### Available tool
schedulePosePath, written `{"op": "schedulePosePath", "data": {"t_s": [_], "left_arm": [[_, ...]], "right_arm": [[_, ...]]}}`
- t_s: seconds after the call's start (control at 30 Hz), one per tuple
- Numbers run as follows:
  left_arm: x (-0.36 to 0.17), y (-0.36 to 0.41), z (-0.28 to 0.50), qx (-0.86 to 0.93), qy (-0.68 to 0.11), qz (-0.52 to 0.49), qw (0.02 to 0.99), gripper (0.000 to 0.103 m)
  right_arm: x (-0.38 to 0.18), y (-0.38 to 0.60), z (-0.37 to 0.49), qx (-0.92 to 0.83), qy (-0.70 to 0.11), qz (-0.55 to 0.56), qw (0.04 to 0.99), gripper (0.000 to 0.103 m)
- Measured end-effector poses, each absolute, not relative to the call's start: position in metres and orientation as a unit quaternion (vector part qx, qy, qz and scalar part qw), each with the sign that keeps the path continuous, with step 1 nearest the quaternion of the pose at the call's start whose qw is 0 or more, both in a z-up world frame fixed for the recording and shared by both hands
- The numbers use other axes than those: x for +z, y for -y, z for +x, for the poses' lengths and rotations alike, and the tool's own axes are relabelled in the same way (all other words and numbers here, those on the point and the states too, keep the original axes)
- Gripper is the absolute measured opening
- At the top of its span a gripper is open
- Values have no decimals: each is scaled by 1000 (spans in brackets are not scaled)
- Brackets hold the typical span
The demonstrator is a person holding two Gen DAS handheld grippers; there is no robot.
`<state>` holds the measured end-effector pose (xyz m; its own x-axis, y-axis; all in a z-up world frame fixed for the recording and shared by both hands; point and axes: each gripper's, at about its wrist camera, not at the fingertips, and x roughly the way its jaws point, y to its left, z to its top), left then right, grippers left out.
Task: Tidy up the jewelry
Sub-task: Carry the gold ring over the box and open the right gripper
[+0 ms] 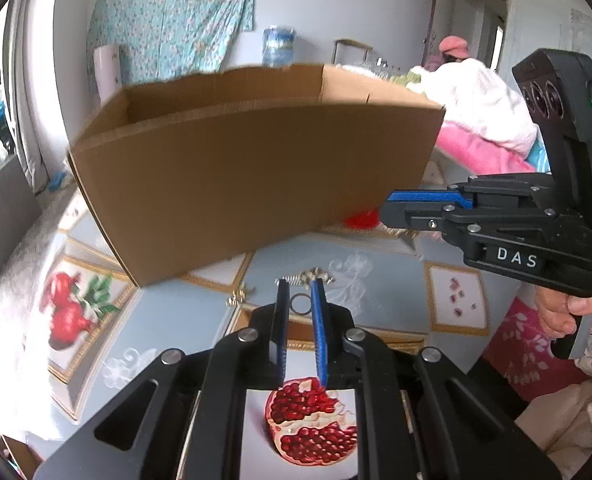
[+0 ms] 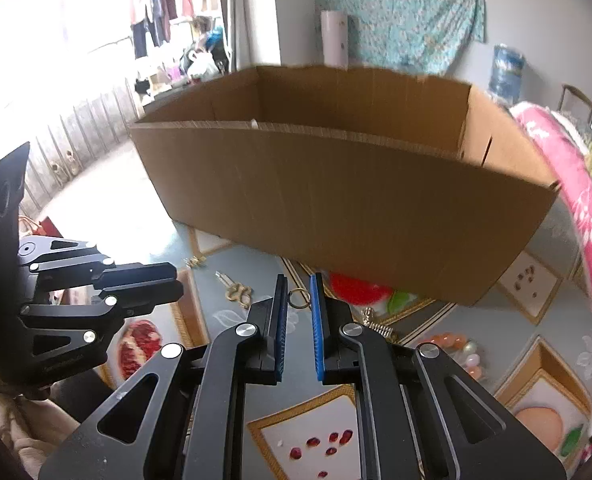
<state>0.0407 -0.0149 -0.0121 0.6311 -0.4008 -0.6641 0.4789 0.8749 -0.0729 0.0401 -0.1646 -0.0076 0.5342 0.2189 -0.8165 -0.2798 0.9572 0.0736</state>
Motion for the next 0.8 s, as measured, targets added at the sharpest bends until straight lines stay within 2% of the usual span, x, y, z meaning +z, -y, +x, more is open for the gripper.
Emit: {"op": "schedulePosePath", "data": {"t_s": [0.3, 0.47, 0.8], "left_arm": [[57, 15, 40, -260, -269, 37, 926, 11], [77, 27, 76, -269, -252, 31, 929, 11], [55, 45, 207, -246, -388, -42, 887, 11]], "right_arm": [[63, 179, 45, 161, -374, -20, 913, 9], [73, 189, 80, 166, -358, -10, 919, 9], [19, 207, 183, 143, -473, 32, 869, 10]]}}
